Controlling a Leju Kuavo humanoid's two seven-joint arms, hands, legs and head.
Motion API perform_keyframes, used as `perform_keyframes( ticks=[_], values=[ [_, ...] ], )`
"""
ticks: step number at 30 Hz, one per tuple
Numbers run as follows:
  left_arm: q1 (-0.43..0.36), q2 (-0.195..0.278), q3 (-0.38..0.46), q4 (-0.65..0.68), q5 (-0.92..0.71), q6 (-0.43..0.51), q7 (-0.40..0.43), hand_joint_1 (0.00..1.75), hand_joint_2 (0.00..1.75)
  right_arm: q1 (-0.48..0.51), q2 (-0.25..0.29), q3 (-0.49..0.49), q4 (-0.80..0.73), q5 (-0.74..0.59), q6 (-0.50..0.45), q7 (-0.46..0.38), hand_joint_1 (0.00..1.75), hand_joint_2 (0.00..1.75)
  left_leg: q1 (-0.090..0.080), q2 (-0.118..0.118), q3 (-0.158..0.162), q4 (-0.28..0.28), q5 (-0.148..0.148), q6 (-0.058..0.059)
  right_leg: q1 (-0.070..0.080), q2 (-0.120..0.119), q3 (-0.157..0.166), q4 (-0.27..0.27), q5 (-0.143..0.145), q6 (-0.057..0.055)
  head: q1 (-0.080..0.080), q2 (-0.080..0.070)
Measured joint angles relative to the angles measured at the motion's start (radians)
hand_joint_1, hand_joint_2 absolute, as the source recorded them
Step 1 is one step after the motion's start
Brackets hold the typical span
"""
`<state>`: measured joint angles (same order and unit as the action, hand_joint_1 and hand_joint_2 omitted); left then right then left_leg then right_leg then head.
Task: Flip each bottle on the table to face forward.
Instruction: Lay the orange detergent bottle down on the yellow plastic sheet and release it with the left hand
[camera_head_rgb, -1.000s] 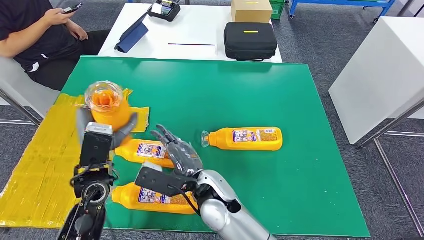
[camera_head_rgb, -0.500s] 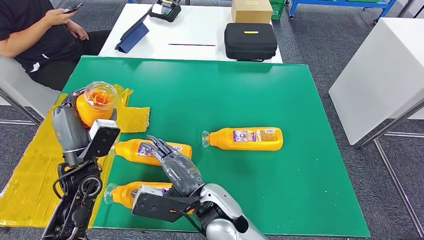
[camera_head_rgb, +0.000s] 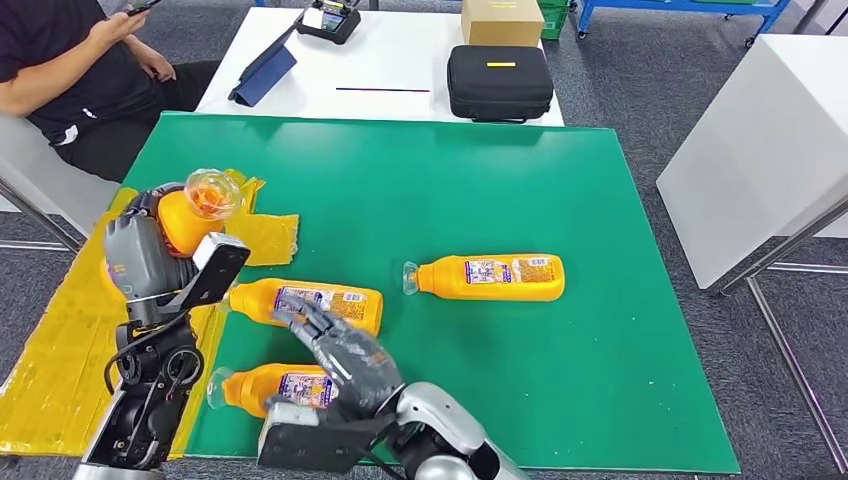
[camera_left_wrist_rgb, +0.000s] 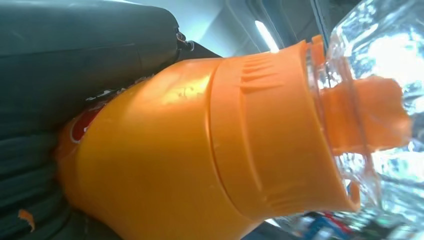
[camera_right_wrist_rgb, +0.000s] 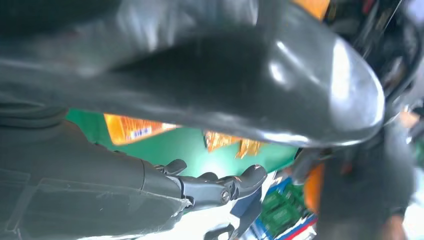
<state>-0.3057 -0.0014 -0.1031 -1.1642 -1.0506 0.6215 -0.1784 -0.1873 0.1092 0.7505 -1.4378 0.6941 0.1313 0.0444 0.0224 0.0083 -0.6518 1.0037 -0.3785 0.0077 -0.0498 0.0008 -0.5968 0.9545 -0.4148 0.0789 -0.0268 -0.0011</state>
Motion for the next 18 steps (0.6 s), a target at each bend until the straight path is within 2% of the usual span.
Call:
perform_keyframes(
  ticks=[1,4,5,8,9,13,18],
  values=[
    [-0.008,0.006,0.004,0.036,-0.037,0.009,0.009,1.75,1.75,0.001,-0.009,0.015,-0.002,0.001,0.006,0.006,0.0,0.0,0.0,0.0,0.0,0.0,0.0,0.0,0.0,0.0,0.0,0.0,0.0,0.0,0.0,0.0],
    [-0.029,0.021,0.005,0.144,-0.155,0.009,0.045,1.75,1.75,0.001,-0.038,0.056,-0.001,0.014,0.025,0.041,0.0,1.31,0.0,0.0,0.0,0.0,0.0,0.0,0.0,0.0,0.0,0.0,0.0,0.0,0.0,0.0],
    [-0.038,0.027,0.004,0.187,-0.194,-0.003,0.063,1.36,1.75,0.001,-0.049,0.068,-0.001,0.025,0.031,0.058,0.0,1.75,0.0,0.0,0.0,0.0,0.0,0.0,0.0,0.0,0.0,0.0,0.0,0.0,0.0,0.0],
    [-0.071,0.044,-0.006,0.332,-0.301,-0.06,0.136,0.05,0.44,0.004,-0.089,0.09,0.004,0.066,0.051,0.109,0.0,1.75,0.0,0.0,0.0,0.0,0.0,0.0,0.0,0.0,0.0,0.0,0.0,0.0,0.0,0.0],
    [-0.08,0.051,-0.009,0.379,-0.324,-0.072,0.155,0.0,0.0,0.006,-0.103,0.094,0.007,0.078,0.058,0.118,0.0,1.75,0.0,0.0,0.0,0.0,0.0,0.0,0.0,0.0,0.0,0.0,0.0,0.0,0.0,0.0],
    [-0.12,0.067,-0.014,0.519,-0.354,-0.082,0.182,0.0,0.0,0.014,-0.146,0.099,0.018,0.114,0.08,0.125,0.0,1.75,0.0,0.0,0.0,0.0,0.0,0.0,0.0,0.0,0.001,0.0,0.0,0.0,0.0,0.0],
    [-0.151,0.07,-0.013,0.584,-0.361,-0.087,0.179,0.0,0.0,0.027,-0.171,0.099,0.021,0.141,0.094,0.132,0.0,1.75,0.0,0.0,0.001,0.0,0.0,0.0,0.0,0.0,0.001,0.0,0.0,0.0,0.0,0.0]
  ],
)
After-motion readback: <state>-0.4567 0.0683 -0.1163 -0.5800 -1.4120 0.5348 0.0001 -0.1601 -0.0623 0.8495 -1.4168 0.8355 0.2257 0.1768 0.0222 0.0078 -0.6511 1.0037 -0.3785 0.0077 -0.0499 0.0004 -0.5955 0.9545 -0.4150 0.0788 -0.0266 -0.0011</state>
